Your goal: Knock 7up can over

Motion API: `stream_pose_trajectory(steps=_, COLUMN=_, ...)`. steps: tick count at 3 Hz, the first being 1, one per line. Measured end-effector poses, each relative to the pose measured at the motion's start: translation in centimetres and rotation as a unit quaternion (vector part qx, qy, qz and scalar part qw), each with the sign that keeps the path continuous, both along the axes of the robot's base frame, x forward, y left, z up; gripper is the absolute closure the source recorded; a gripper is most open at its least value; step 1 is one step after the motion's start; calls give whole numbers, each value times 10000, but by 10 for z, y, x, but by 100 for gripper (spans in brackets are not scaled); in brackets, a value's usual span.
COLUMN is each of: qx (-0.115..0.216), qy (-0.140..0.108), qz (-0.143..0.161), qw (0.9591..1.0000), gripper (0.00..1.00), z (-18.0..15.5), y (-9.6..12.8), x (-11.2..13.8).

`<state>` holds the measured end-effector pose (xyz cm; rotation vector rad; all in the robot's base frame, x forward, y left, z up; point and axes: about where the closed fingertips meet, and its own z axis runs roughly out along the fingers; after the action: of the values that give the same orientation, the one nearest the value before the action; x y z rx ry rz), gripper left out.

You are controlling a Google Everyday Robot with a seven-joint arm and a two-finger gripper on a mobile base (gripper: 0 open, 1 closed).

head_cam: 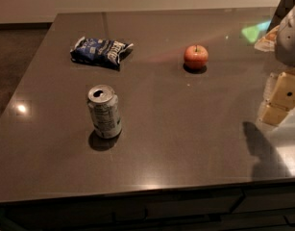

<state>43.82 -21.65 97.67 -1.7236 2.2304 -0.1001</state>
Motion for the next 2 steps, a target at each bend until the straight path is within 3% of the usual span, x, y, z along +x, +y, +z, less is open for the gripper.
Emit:
stream_pose_trajectory(steps=1, qx=0, qy=-1, qz=0, qw=10000, gripper=0, z=0, y=0, x=0)
stream_pose_trajectory(steps=2, qx=282, qy=-79, qz=123, qw=9995, gripper=0, z=-3, y=15, x=9)
